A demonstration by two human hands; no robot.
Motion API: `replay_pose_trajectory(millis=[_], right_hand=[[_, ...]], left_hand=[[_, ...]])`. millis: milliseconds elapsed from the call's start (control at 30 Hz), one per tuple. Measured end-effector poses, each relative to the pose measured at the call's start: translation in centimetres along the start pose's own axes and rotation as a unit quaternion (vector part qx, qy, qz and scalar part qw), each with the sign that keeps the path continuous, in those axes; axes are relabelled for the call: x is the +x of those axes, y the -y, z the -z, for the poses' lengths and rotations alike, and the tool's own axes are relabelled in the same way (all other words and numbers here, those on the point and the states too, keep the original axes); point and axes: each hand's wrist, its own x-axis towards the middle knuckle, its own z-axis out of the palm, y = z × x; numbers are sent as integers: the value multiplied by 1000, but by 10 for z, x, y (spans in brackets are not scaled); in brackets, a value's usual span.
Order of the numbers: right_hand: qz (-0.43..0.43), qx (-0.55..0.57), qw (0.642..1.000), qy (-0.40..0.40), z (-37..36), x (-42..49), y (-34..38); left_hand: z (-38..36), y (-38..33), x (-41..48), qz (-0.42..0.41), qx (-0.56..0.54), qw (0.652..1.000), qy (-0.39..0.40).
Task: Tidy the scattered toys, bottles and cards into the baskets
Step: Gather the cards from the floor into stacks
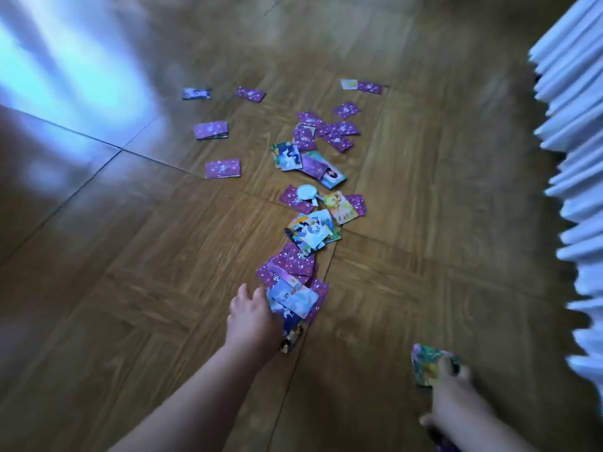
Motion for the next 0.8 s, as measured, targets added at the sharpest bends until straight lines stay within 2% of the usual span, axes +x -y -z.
replay_pose_trajectory(millis=[67,233,367,500,600,667,733,800], right_hand=[[-20,23,999,11,-16,4,-11],[7,-43,999,11,-14,3,-14],[68,-7,997,32,-4,10,-23],[143,-15,989,17,9,23,-24],[186,-31,982,-32,22,33,-11],[200,24,975,-98,26,35,2],[164,131,964,-165,23,29,11],[81,202,958,-185,10,19,11]], left_hand=[[-3,-12,4,-13,-2,1000,6],[-29,-27,-4,-56,0,998,11],[-43,-27,-15,-58,-3,998,23],[-52,-25,-22,-86,17,996,13],[-53,-24,-26,-80,13,996,26],[-50,-24,-27,-77,11,997,28],[-45,-23,-28,-77,12,997,28],[-41,-21,-29,-72,4,997,23]])
